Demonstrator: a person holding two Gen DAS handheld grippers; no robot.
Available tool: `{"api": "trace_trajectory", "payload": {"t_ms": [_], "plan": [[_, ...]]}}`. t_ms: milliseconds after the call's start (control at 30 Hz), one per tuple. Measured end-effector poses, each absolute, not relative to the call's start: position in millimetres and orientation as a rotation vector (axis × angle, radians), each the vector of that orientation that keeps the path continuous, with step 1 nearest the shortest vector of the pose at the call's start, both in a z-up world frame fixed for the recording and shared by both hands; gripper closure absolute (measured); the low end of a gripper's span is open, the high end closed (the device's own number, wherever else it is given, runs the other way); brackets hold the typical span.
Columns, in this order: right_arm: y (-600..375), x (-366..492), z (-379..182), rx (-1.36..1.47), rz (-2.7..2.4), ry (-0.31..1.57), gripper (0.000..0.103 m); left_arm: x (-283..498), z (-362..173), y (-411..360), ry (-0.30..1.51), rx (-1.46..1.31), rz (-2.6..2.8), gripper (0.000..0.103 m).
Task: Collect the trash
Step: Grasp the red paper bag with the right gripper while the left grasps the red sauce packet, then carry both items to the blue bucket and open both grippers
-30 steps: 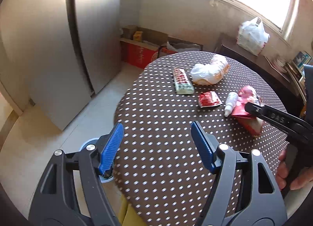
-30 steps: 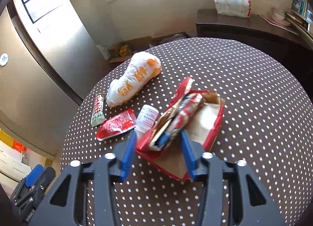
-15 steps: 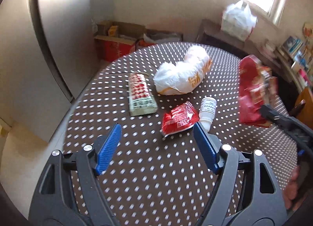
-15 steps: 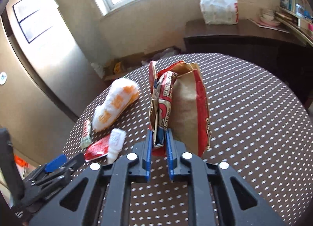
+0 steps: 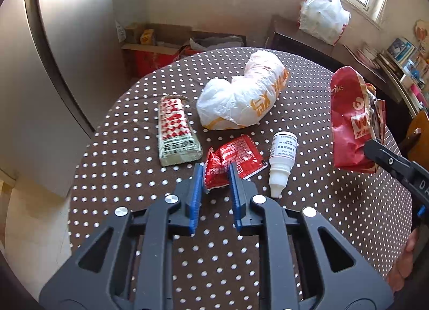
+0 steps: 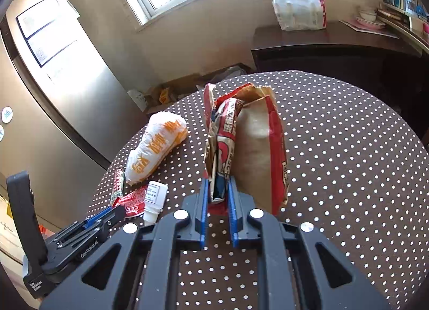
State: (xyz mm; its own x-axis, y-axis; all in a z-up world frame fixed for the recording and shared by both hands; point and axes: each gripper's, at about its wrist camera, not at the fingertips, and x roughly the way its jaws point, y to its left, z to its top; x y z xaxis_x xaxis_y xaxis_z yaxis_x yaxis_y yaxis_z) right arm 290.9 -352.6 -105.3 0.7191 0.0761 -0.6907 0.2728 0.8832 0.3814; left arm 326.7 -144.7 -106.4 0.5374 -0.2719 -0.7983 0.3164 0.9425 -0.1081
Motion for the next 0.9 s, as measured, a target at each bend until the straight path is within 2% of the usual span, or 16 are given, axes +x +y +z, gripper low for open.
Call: {"api": "trace_trajectory", "payload": {"t_ms": [367, 633, 900], "plan": [[-341, 276, -96, 0.503, -0.039, 0.746, 0.089, 290, -86, -107, 0.857, 0.044, -0.279, 0.086], [-287, 261, -65, 0.451, 0.1, 0.693, 0.089, 264, -75, -43, 0.82, -0.015, -0.19, 0.086], [-210, 255, -52, 0.366, 0.269, 0.721, 0.089, 247, -95, 25, 0.877, -0.056, -0.045, 0.086]]}}
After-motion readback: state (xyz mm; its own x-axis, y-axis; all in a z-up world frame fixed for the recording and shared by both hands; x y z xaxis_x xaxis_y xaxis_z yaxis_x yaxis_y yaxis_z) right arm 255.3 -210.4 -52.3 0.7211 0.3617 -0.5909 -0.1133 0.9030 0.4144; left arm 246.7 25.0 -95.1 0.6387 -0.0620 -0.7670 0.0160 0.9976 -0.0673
